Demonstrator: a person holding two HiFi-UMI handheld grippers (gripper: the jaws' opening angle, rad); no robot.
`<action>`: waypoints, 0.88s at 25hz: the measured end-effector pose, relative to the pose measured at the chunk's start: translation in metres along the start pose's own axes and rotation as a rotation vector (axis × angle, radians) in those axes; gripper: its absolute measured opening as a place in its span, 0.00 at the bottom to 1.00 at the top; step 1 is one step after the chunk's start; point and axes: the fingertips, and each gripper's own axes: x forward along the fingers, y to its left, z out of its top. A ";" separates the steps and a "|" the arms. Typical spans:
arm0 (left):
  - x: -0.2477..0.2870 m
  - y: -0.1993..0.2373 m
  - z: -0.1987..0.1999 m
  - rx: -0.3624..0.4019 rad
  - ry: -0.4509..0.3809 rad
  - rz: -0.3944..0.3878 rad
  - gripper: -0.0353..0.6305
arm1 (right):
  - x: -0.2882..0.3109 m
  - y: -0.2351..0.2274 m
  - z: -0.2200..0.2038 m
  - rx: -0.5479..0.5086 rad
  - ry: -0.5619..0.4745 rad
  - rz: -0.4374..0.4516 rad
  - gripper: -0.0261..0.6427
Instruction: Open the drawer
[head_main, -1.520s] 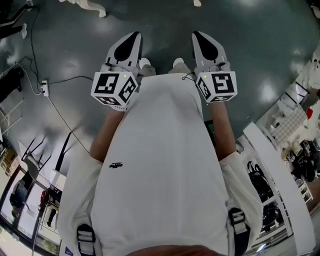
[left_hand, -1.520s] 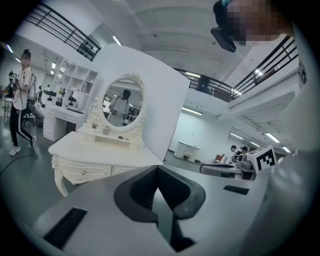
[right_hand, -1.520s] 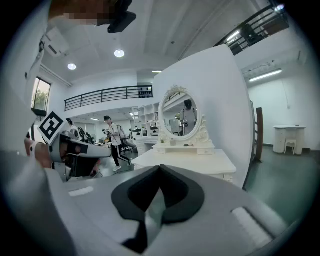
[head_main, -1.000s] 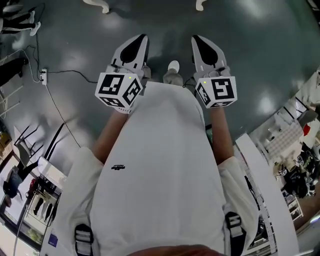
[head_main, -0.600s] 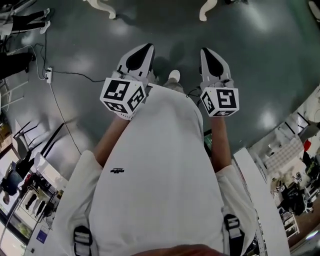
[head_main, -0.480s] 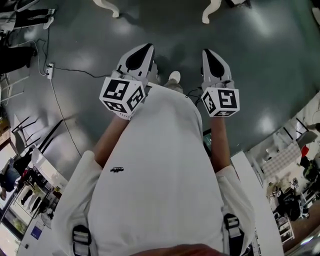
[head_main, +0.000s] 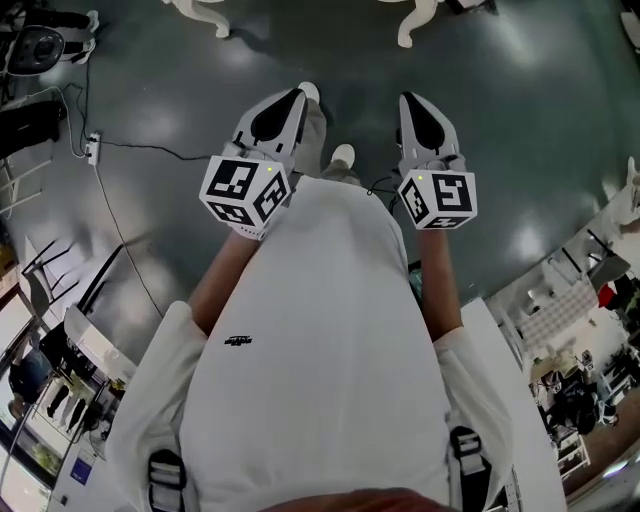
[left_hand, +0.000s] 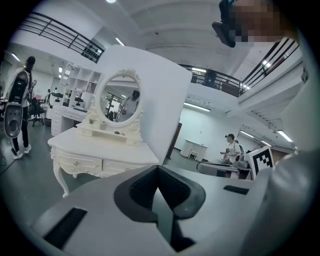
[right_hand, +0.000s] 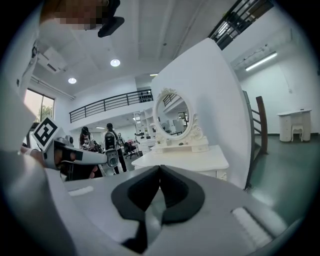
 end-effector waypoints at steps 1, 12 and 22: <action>0.005 0.003 0.001 -0.003 0.003 -0.003 0.07 | 0.004 -0.003 0.000 0.000 0.003 -0.004 0.06; 0.074 0.045 0.032 -0.044 0.010 -0.035 0.07 | 0.077 -0.027 0.019 0.009 0.032 -0.029 0.06; 0.140 0.096 0.087 -0.037 0.021 -0.117 0.07 | 0.166 -0.045 0.064 -0.020 0.025 -0.080 0.06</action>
